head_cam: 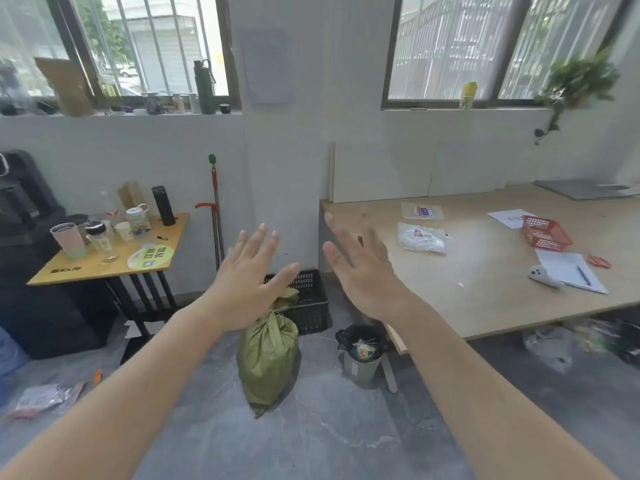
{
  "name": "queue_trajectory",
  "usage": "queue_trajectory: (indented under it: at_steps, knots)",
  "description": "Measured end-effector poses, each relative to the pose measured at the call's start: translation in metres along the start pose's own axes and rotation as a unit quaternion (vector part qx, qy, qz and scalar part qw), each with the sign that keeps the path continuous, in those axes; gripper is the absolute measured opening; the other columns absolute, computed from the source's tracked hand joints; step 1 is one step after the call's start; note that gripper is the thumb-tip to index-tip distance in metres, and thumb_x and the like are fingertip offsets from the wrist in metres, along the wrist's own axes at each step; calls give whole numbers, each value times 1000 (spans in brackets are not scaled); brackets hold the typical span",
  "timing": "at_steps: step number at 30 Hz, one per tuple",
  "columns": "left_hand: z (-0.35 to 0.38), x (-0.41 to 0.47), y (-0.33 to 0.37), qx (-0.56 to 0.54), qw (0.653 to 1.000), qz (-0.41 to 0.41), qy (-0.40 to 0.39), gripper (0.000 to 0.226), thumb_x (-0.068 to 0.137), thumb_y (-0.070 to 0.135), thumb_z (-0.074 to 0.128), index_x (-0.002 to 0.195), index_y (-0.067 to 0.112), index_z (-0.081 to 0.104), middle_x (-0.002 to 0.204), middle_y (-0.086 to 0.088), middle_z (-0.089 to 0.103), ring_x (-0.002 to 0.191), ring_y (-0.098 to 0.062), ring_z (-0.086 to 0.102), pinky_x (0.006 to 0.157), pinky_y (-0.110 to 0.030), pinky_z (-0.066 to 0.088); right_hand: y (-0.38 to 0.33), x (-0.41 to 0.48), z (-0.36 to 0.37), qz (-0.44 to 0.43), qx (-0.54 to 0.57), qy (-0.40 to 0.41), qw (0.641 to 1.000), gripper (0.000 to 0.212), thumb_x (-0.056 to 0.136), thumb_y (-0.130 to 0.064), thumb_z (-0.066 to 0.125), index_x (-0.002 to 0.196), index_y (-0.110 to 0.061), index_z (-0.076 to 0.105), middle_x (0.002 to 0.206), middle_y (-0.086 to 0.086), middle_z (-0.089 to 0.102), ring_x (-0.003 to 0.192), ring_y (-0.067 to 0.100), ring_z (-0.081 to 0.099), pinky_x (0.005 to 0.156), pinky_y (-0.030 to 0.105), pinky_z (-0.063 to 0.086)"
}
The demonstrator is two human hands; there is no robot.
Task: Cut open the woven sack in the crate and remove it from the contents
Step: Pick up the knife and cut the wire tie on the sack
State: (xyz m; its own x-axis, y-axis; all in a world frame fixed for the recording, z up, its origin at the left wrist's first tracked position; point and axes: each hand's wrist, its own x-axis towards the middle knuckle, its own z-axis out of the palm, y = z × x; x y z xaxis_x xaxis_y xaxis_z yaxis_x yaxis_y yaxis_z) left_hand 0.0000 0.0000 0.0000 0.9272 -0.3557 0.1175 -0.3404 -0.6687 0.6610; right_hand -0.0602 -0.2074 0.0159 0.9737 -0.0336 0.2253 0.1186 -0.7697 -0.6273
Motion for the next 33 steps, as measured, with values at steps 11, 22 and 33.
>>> queue_trajectory:
  at_steps: [11,22,33]
  knots:
    - [51,131,-43,-274,939,-126,-164,118,60,106,26,161,47,17,157,28,11,145,-8,16,125,-52,6,42,74,11,108,221,25,969,55,108,-52,25,161,-39,21,168,-19,7,152,-5,-7,124,32,-4]
    - [196,354,-80,-300,920,-222,-121,61,109,52,26,162,22,27,166,14,22,152,-5,14,125,-33,8,202,235,27,145,240,-14,960,54,109,-51,26,160,-34,28,168,-10,14,151,-3,4,119,25,4]
    - [231,492,-93,-301,908,-235,-173,79,90,80,26,160,43,24,168,23,18,156,-5,13,127,-43,9,310,380,53,201,239,1,950,55,108,-55,27,159,-35,30,167,-12,21,154,3,12,127,40,12]
